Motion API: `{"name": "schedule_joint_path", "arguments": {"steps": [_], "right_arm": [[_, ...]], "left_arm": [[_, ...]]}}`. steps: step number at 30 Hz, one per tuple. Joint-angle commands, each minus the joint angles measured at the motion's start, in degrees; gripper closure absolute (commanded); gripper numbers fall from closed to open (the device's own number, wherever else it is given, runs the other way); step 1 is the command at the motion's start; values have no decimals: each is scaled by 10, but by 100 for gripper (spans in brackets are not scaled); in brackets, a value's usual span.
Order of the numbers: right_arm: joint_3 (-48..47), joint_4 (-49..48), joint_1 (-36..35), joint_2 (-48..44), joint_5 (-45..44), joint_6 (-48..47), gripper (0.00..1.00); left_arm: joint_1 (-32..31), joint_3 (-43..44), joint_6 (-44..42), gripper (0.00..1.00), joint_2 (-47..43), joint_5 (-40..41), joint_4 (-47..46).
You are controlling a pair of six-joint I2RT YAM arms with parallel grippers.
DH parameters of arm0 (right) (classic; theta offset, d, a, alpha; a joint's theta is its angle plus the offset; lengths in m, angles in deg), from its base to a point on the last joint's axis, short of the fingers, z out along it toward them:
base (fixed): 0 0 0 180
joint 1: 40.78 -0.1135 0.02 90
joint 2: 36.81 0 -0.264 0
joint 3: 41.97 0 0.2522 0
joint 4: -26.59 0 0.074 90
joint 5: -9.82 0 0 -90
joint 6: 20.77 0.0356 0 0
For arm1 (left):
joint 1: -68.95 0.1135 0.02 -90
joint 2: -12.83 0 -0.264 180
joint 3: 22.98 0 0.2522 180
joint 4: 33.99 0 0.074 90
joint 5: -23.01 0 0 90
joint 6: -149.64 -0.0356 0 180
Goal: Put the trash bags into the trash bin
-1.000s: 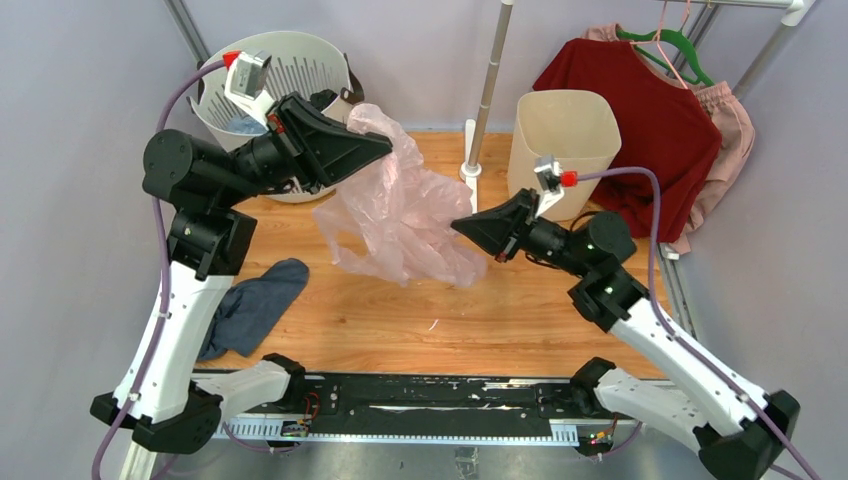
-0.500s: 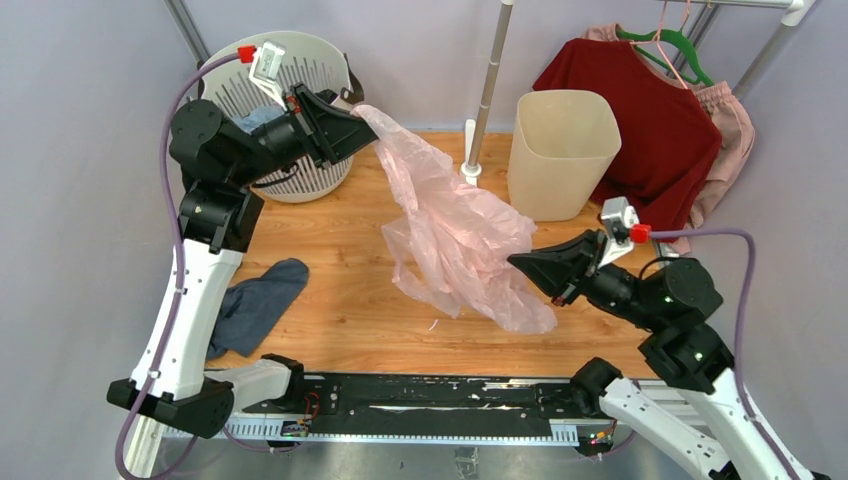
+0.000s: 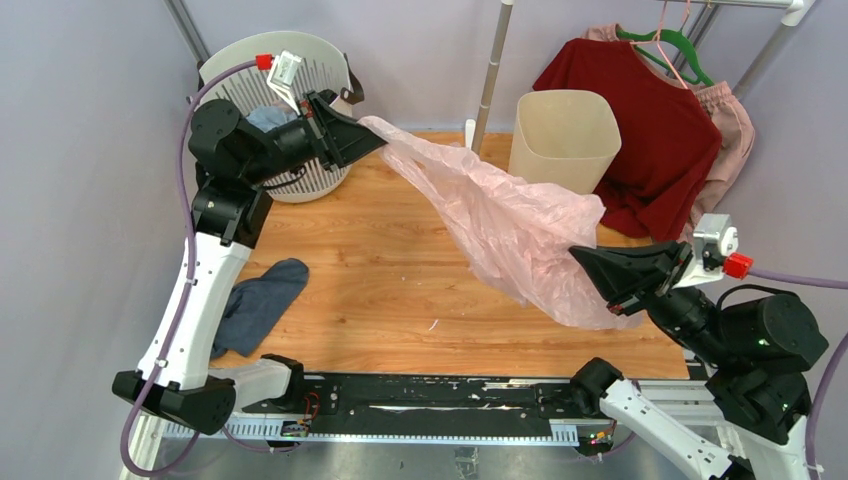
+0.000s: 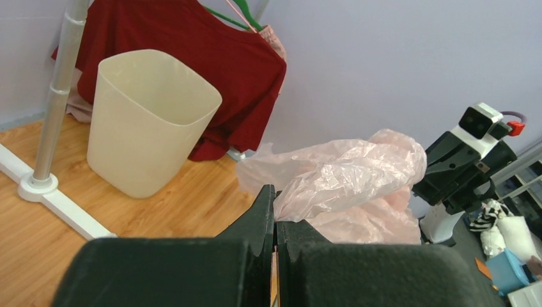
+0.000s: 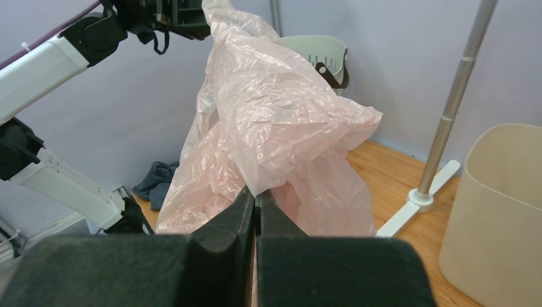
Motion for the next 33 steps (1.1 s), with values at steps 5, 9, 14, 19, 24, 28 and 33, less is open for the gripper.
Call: {"name": "schedule_joint_path", "arguments": {"steps": [5,9,14,19,24,28,33], "right_arm": [[-43,9,3,14,-96,-13,100],[-34,-7,2,44,-125,6,100],[-15,-53,2,86,-164,25,100],[-12,-103,2,142,-199,36,100],[-17,-154,3,205,-225,65,100],[-24,-197,3,250,-225,93,100],[-28,-245,3,297,-198,129,100]], "left_arm": [[6,-44,20,81,-5,-32,-63],[5,-63,64,50,-21,-54,-144],[6,-68,61,41,-32,-59,-146],[5,-106,61,41,-52,-56,-147],[2,-173,44,38,-84,-38,-148],[-9,-234,21,27,-102,-4,-147],[-40,-289,-21,17,-104,58,-149]]}}
